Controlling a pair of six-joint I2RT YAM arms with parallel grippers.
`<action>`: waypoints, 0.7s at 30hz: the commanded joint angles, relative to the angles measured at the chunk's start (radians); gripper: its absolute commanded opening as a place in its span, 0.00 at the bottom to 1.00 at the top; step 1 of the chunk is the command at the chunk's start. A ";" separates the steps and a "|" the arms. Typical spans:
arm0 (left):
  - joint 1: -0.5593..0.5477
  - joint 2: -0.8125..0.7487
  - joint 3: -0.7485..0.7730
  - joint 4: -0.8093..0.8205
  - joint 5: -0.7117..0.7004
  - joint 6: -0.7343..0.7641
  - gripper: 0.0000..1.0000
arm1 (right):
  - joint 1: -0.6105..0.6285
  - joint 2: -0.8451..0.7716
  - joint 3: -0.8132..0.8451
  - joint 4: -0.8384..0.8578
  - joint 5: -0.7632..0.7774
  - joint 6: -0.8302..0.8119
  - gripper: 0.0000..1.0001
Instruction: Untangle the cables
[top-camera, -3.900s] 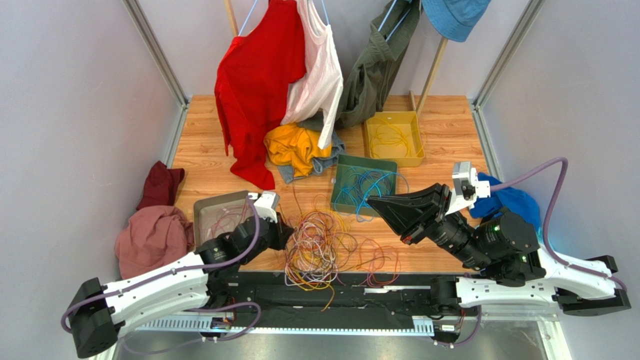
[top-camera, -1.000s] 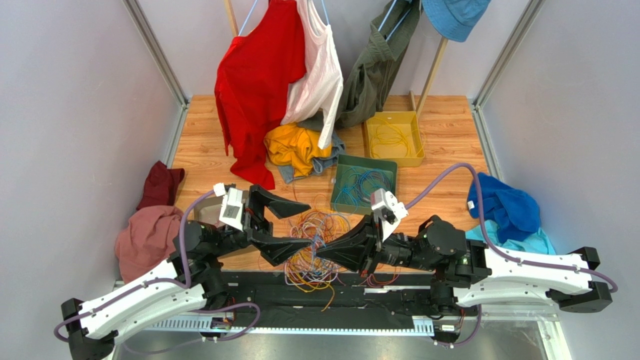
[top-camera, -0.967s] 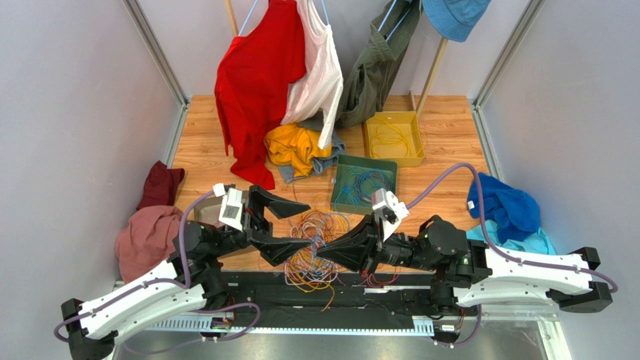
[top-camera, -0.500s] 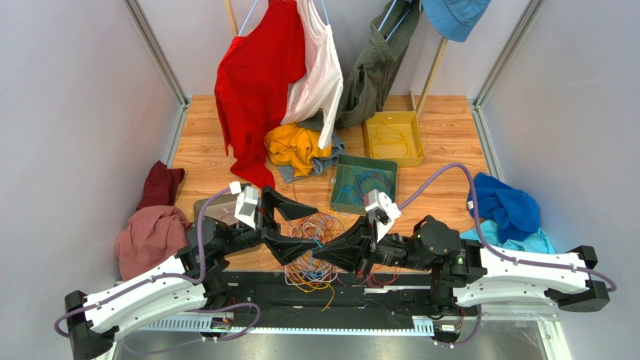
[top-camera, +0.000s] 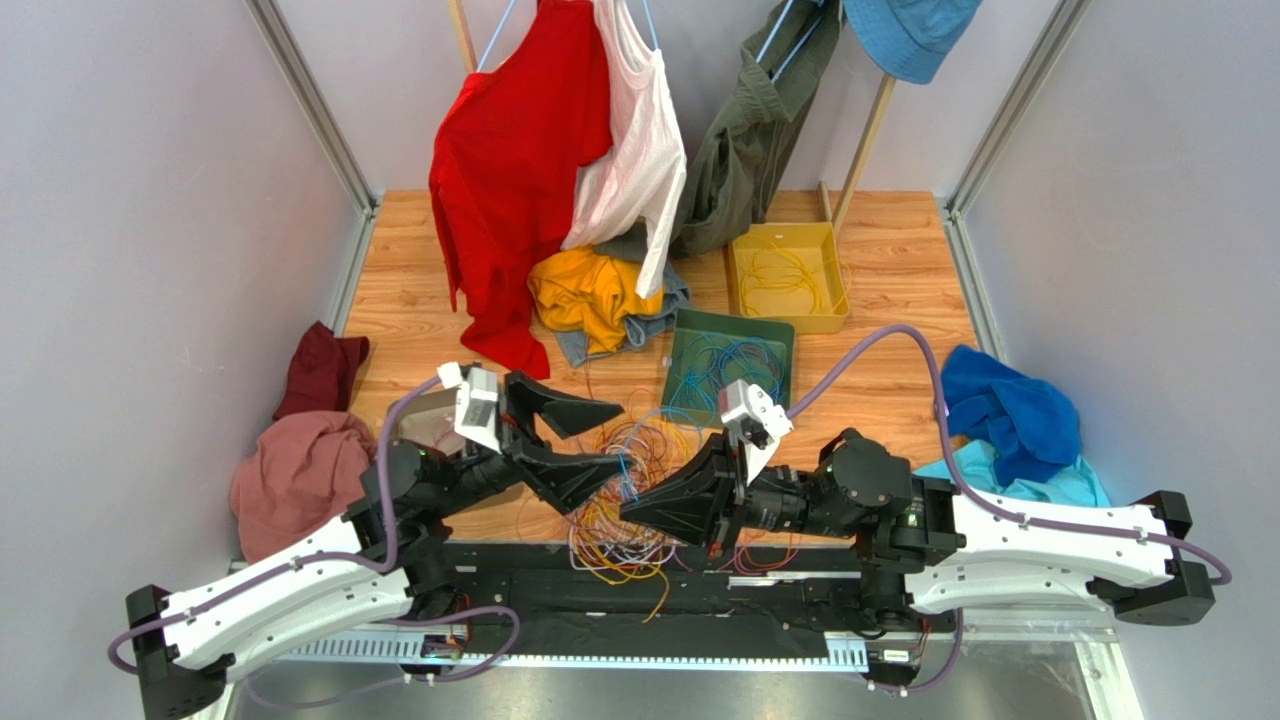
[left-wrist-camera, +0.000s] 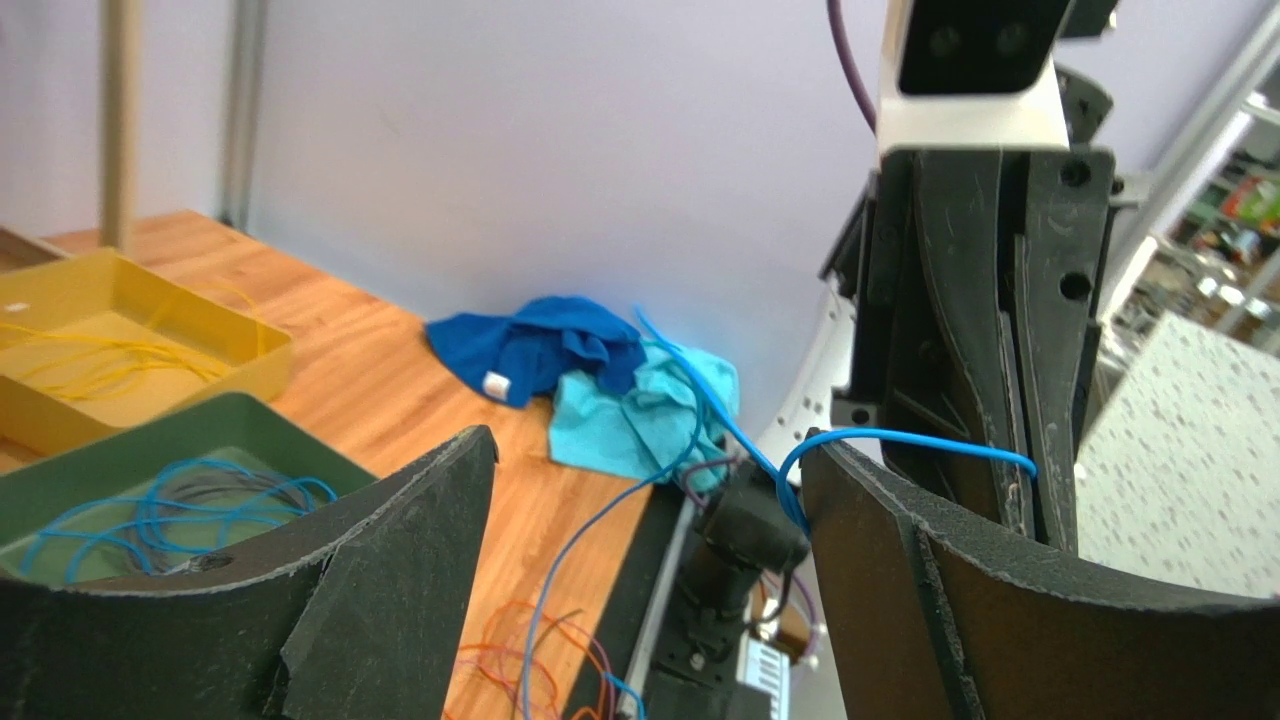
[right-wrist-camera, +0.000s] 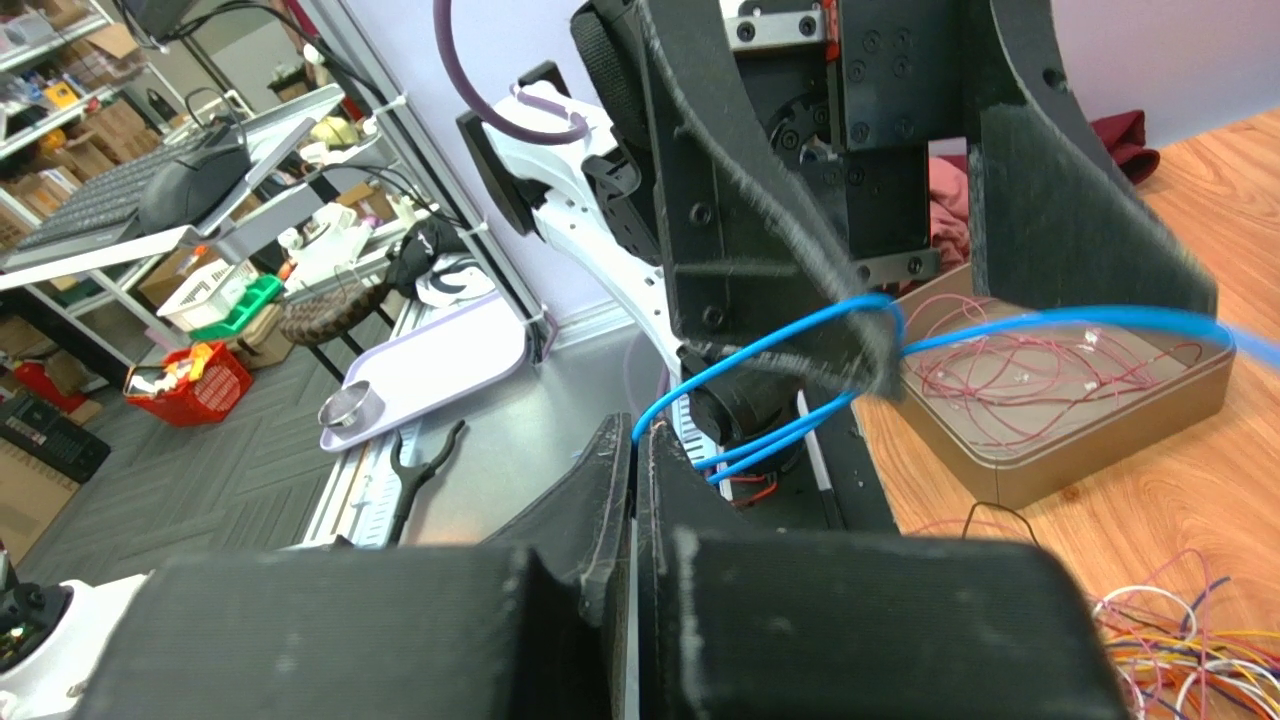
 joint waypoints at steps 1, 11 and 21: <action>0.007 -0.024 0.061 -0.100 -0.265 0.037 0.82 | 0.006 -0.018 -0.026 0.085 -0.088 0.049 0.00; 0.007 0.055 0.201 -0.430 -0.743 0.057 0.85 | 0.019 -0.046 -0.030 0.070 -0.126 0.058 0.00; 0.042 -0.105 0.164 -0.665 -0.962 -0.040 0.99 | 0.017 -0.172 0.020 -0.137 0.347 -0.057 0.00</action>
